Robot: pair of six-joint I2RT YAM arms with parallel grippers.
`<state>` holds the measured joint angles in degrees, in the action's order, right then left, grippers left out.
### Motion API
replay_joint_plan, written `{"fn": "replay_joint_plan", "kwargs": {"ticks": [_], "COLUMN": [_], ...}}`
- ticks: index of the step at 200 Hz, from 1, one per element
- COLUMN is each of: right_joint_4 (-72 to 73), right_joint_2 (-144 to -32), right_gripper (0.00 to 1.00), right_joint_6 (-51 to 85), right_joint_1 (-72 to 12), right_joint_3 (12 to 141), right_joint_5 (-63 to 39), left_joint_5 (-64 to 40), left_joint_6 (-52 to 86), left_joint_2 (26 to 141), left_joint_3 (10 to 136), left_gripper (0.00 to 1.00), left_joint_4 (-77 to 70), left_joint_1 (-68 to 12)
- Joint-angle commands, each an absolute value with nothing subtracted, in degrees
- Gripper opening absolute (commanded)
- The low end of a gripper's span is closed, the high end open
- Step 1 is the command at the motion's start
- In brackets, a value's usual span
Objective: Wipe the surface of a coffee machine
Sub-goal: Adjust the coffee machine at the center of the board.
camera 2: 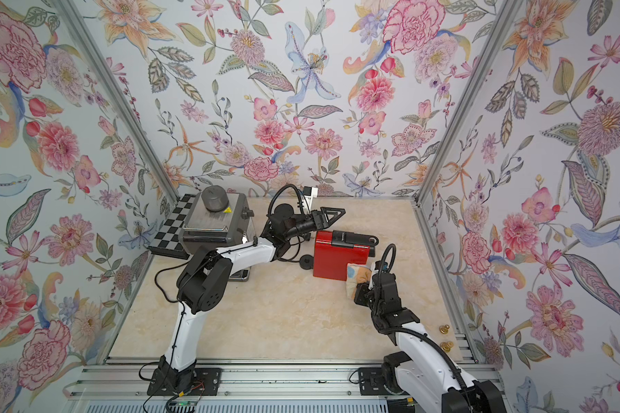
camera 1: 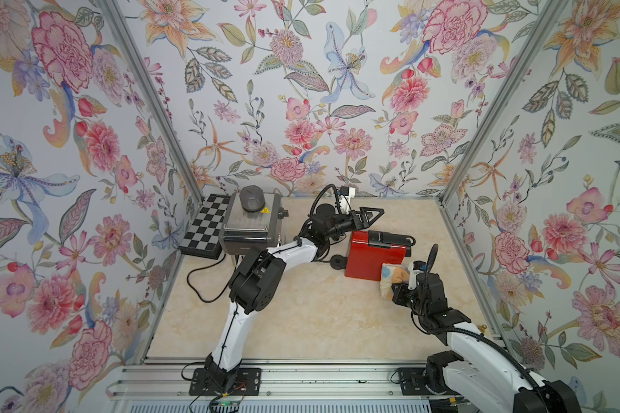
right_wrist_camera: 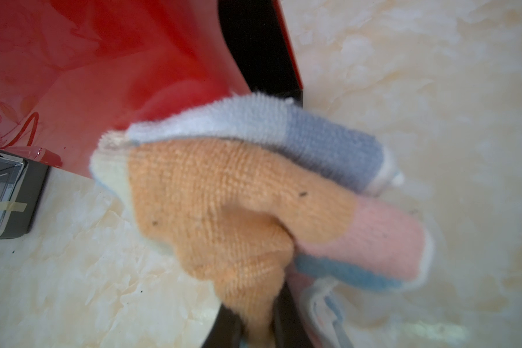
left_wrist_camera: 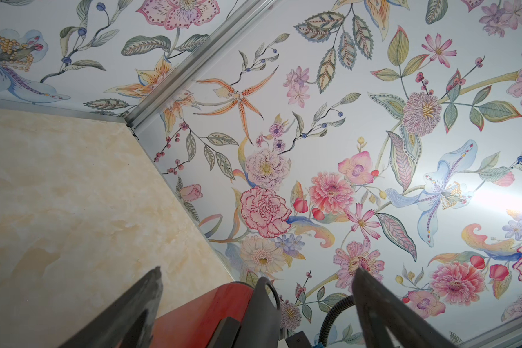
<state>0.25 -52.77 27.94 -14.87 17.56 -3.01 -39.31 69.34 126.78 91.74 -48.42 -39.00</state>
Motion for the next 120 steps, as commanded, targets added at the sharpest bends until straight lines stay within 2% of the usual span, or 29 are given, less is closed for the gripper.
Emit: {"fn": "replay_joint_plan", "kwargs": {"ticks": [1,120], "right_joint_4": [3.1,10.0], "right_joint_2": [-54.1,-67.2], "right_gripper": [0.00,0.00], "right_joint_6": [28.6,26.1], "right_joint_1": [-13.8,-10.0], "right_joint_3": [18.2,26.5], "right_joint_5": [-3.7,-6.9], "left_joint_5": [-42.9,-42.7], "left_joint_6": [71.6,72.3], "left_joint_2": [128.8,125.8], "left_joint_3": [90.5,82.9], "left_gripper": [0.99,0.99], "left_joint_4": [-49.6,-53.1], "left_joint_1": [-40.4,-41.6]}}
